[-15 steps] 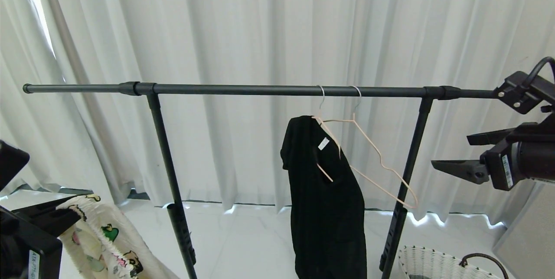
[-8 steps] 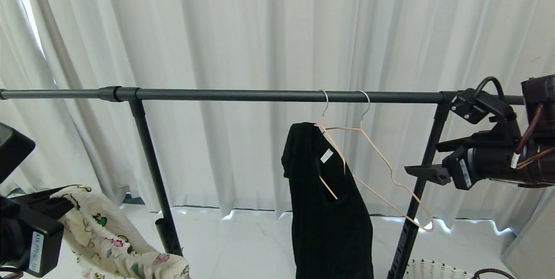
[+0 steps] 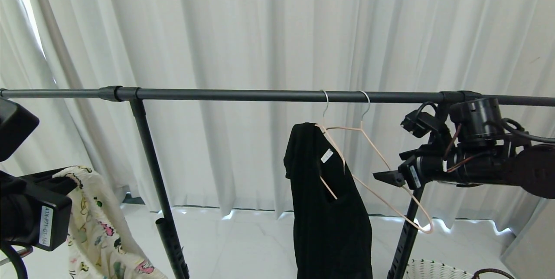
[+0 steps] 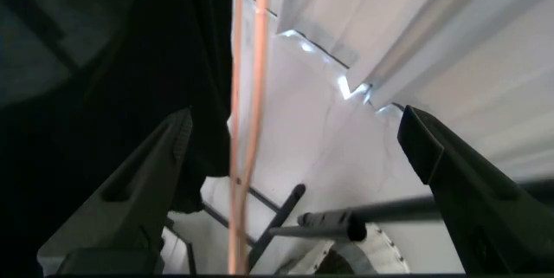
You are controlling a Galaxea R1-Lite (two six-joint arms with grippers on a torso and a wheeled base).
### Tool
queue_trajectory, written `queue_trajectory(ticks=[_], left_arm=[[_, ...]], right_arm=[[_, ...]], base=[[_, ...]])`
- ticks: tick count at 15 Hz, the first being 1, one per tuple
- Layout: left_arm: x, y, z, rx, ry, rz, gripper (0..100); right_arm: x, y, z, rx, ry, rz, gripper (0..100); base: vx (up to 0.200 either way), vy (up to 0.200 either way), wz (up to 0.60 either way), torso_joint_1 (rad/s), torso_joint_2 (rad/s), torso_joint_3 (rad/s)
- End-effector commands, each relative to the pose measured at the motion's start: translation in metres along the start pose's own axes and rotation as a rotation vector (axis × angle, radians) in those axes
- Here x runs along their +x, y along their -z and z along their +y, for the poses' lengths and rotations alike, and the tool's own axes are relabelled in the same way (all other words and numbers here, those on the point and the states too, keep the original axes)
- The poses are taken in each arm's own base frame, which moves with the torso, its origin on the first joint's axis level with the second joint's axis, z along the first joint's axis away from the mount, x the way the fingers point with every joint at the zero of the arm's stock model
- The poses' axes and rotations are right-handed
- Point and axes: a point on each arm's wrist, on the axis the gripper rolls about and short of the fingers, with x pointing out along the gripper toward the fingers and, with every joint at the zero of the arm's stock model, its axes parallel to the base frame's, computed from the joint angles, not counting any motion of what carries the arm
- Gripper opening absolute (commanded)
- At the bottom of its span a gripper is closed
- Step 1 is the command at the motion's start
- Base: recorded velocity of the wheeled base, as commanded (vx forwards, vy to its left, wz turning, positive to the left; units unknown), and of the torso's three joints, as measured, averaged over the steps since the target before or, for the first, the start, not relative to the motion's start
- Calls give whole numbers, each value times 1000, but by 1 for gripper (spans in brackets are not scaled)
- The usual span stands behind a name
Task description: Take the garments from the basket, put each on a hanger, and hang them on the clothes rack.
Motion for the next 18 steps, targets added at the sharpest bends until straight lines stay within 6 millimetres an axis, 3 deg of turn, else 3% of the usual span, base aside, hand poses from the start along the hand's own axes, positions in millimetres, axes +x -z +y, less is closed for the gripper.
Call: queue_trajectory(ticks=[1,9,10,18], left_arm=[[1,-1,0,1,-9,4,0],[1,-2,0,2,-15,4,0],[1,-2,0,2,-15,4,0],[-1,-1,1,-4,-17,-4,0]], right_arm=[[33,14,-1,9,-18,58,100],[47,6,-3,10,-19,40,100],[48,5,-2,6,-21,36,0],[42,-1,1,1,-26,11,0]], base=[[0,0,0,0,0,0],[0,0,0,0,0,0],[0,0,0,0,0,0],[0,0,0,0,0,0]])
